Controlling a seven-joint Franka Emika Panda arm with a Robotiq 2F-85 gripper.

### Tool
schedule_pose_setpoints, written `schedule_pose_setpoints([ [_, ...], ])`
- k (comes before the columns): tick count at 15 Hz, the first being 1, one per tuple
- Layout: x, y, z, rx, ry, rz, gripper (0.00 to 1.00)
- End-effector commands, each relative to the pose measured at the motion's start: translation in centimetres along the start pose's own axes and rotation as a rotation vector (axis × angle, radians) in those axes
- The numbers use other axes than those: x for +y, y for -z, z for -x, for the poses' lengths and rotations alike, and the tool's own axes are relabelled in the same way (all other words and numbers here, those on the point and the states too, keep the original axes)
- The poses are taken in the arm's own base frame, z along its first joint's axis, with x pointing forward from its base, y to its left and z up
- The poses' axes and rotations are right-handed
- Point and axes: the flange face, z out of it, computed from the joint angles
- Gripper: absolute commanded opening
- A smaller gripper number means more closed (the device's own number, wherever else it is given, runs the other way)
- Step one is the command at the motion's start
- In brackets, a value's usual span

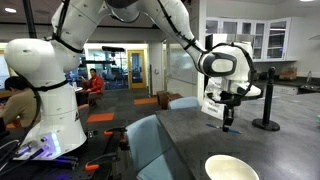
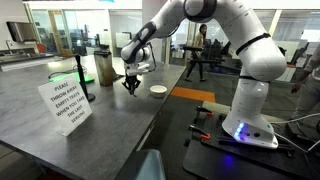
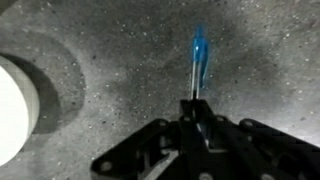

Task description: Pick up the pen from the bowl and place it on the table

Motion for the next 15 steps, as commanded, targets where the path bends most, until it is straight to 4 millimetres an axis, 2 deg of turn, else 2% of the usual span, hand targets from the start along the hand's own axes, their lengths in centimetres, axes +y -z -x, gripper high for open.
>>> schedule_pose_setpoints([
  [1,0.1,1.2,-0.8,0.060,-0.042,0.001,0.40],
  [3,0.4,3.3,-1.0,0.114,-0.008,0.006,0.47],
  [5,0.4,6.1,-0.3,0.079,0.035,-0.018,0.62],
  [10,0.0,14.0,3.5,-0.081,0.177,-0.028,0.99],
  [13,0.6,17.9,4.8,-0.070,0.273,0.005,1.00],
  [15,1.1,19.6,5.3,-0.025,0.332,0.043,1.00],
])
